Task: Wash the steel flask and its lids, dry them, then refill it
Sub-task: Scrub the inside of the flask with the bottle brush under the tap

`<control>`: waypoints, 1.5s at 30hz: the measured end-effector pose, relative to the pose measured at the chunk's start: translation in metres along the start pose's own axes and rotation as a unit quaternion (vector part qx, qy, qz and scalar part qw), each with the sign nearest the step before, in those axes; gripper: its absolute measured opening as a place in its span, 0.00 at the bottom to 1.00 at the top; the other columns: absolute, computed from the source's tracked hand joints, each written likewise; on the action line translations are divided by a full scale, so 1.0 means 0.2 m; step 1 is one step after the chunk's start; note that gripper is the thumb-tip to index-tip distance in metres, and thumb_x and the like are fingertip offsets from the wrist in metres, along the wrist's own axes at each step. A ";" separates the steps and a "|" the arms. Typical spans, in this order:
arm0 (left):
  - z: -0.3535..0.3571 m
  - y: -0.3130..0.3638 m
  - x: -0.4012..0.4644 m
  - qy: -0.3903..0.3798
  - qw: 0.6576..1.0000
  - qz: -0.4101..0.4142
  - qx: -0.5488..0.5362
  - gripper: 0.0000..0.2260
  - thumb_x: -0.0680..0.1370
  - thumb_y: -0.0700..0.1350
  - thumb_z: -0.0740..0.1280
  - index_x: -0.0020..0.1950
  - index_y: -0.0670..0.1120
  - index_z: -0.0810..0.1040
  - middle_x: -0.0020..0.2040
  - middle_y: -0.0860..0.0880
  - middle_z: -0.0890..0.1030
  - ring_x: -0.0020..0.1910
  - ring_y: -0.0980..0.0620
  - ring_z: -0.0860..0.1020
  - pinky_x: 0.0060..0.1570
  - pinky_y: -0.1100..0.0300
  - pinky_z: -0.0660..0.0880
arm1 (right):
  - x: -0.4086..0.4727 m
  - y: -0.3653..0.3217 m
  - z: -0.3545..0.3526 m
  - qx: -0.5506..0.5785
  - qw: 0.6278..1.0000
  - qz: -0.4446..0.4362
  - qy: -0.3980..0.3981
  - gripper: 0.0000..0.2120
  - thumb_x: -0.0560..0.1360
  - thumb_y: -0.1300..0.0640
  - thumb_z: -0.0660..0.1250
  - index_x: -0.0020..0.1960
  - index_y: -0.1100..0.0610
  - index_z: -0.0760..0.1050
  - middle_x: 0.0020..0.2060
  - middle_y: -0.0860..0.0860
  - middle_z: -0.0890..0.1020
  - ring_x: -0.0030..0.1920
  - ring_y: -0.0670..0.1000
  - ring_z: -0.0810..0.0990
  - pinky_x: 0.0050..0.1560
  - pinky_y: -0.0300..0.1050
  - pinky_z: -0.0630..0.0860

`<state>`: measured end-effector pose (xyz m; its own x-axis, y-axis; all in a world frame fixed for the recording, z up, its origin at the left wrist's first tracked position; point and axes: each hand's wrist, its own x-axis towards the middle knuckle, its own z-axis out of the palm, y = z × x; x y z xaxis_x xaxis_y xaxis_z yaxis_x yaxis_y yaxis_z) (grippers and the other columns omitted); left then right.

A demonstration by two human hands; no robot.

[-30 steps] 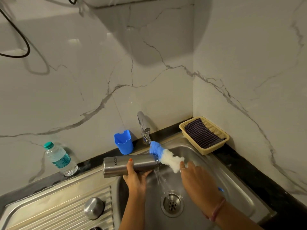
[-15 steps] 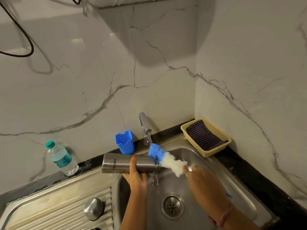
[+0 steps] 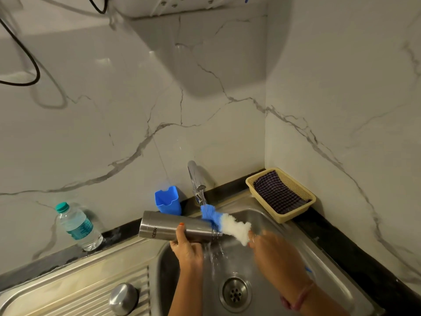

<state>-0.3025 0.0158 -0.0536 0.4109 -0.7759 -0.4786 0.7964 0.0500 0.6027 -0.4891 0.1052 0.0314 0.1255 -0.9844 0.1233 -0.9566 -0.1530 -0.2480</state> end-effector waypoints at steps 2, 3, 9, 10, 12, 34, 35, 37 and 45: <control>0.01 0.01 0.01 -0.003 1.000 0.003 -0.009 0.23 0.78 0.48 0.70 0.70 0.48 0.66 0.67 0.42 0.76 0.63 0.43 0.78 0.67 0.43 0.72 | -0.04 0.01 0.00 0.025 1.000 -0.003 0.002 0.17 0.83 0.53 0.50 0.70 0.49 0.66 0.58 0.49 0.76 0.54 0.45 0.77 0.44 0.33 0.65; 0.01 0.02 0.00 -0.005 1.000 0.007 -0.014 0.26 0.77 0.48 0.71 0.72 0.47 0.66 0.67 0.43 0.77 0.61 0.44 0.79 0.64 0.44 0.74 | -0.06 0.02 0.00 0.046 0.999 0.007 0.000 0.18 0.83 0.54 0.51 0.71 0.48 0.65 0.59 0.47 0.75 0.54 0.44 0.77 0.44 0.32 0.65; 0.02 0.02 -0.02 0.009 0.999 0.012 -0.046 0.34 0.76 0.45 0.73 0.77 0.52 0.60 0.66 0.46 0.77 0.55 0.48 0.80 0.65 0.45 0.74 | -0.12 0.10 0.00 0.150 0.986 0.076 0.009 0.17 0.81 0.51 0.55 0.70 0.44 0.68 0.60 0.43 0.74 0.58 0.41 0.74 0.54 0.31 0.67; 0.02 0.02 -0.01 0.010 0.999 0.015 -0.051 0.33 0.76 0.45 0.72 0.77 0.52 0.60 0.67 0.46 0.76 0.54 0.48 0.80 0.63 0.46 0.75 | -0.13 0.10 0.01 0.162 0.983 0.083 0.000 0.17 0.81 0.51 0.56 0.70 0.44 0.68 0.59 0.43 0.75 0.57 0.42 0.75 0.54 0.31 0.68; 0.02 0.02 -0.02 0.006 0.998 0.017 -0.053 0.33 0.76 0.45 0.72 0.77 0.52 0.60 0.68 0.45 0.76 0.54 0.49 0.80 0.62 0.46 0.75 | -0.12 0.11 0.05 0.179 0.979 0.095 -0.023 0.17 0.81 0.52 0.56 0.70 0.46 0.69 0.58 0.44 0.78 0.56 0.43 0.76 0.54 0.32 0.70; -0.01 0.02 -0.09 -0.012 0.998 -0.054 -0.038 0.34 0.74 0.43 0.73 0.76 0.50 0.61 0.65 0.41 0.76 0.60 0.40 0.78 0.58 0.34 0.75 | 0.01 0.08 0.06 0.233 0.965 0.111 -0.055 0.16 0.81 0.56 0.58 0.67 0.52 0.73 0.59 0.48 0.80 0.56 0.44 0.79 0.52 0.30 0.71; -0.02 0.02 -0.08 -0.012 0.998 -0.048 -0.037 0.35 0.73 0.43 0.73 0.76 0.51 0.61 0.66 0.42 0.76 0.61 0.40 0.78 0.59 0.34 0.75 | 0.01 0.08 0.05 0.228 0.966 0.109 -0.059 0.16 0.81 0.56 0.58 0.67 0.52 0.73 0.60 0.48 0.80 0.56 0.44 0.79 0.52 0.31 0.71; -0.02 0.03 -0.07 -0.017 0.999 -0.035 -0.038 0.36 0.72 0.43 0.74 0.76 0.51 0.61 0.66 0.43 0.76 0.60 0.41 0.78 0.60 0.37 0.76 | -0.02 0.10 0.01 0.211 0.970 0.104 -0.065 0.16 0.81 0.55 0.58 0.68 0.50 0.72 0.58 0.49 0.81 0.52 0.44 0.79 0.49 0.31 0.70; -0.03 0.08 -0.04 -0.045 0.996 -0.057 -0.050 0.34 0.71 0.39 0.73 0.75 0.48 0.65 0.67 0.41 0.74 0.63 0.38 0.75 0.58 0.36 0.76 | -0.05 0.14 -0.02 0.200 0.972 0.113 -0.044 0.16 0.81 0.52 0.58 0.67 0.49 0.73 0.51 0.45 0.82 0.44 0.39 0.78 0.45 0.27 0.71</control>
<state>-0.2903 0.0273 -0.0438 0.2771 -0.8332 -0.4786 0.8776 0.0166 0.4791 -0.5185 0.1120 0.0268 -0.0364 -0.9977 -0.0564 -0.7856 0.0634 -0.6155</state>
